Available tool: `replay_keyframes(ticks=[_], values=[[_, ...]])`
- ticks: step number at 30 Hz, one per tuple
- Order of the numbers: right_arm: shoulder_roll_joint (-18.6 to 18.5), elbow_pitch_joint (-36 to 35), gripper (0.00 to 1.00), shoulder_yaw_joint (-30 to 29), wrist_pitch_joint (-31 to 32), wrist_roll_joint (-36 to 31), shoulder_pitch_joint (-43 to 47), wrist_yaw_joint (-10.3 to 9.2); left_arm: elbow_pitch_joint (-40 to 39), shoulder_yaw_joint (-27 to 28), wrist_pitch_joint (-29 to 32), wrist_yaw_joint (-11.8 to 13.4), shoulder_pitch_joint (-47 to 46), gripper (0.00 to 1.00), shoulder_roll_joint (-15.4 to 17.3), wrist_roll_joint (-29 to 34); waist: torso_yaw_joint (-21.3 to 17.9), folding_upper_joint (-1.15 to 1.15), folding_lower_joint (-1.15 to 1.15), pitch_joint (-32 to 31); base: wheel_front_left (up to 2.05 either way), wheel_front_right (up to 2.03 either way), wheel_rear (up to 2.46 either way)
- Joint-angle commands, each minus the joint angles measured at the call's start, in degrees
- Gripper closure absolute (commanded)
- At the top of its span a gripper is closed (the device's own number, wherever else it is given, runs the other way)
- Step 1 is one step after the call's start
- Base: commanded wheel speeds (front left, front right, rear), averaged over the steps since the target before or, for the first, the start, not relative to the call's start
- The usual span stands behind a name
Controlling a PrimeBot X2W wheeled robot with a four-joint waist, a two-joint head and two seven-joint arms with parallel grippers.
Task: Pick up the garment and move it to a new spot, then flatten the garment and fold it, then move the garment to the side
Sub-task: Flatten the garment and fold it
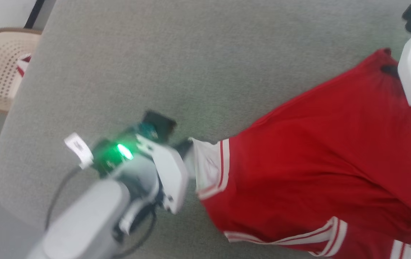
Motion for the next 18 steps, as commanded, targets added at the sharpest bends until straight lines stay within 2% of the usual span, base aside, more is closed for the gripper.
replay_keyframes(ticks=[1, 9, 18], values=[[-0.3, -0.6, 1.00, -0.2, -0.9, 0.1, -1.2, -0.10, -0.2, 0.8, 0.7, 0.3, -2.0, 1.00, 0.8, 0.3, -1.3, 0.00, 0.00, -1.2, 0.00, 0.00, 0.00], [-1.1, -5.3, 1.00, -0.3, -6.4, 0.7, -5.2, -0.09, -0.5, 6.0, 8.6, -0.6, -17.0, 1.00, 6.9, 1.5, -7.5, 0.00, 0.00, -6.2, 0.00, 0.00, 0.00], [-0.7, -6.6, 1.00, -1.3, -11.7, 0.0, -8.8, -0.09, 6.7, 9.0, 12.3, -3.7, -31.7, 1.00, 10.8, 3.2, -13.9, 0.00, 0.00, -11.5, 0.00, 0.00, 0.00]])
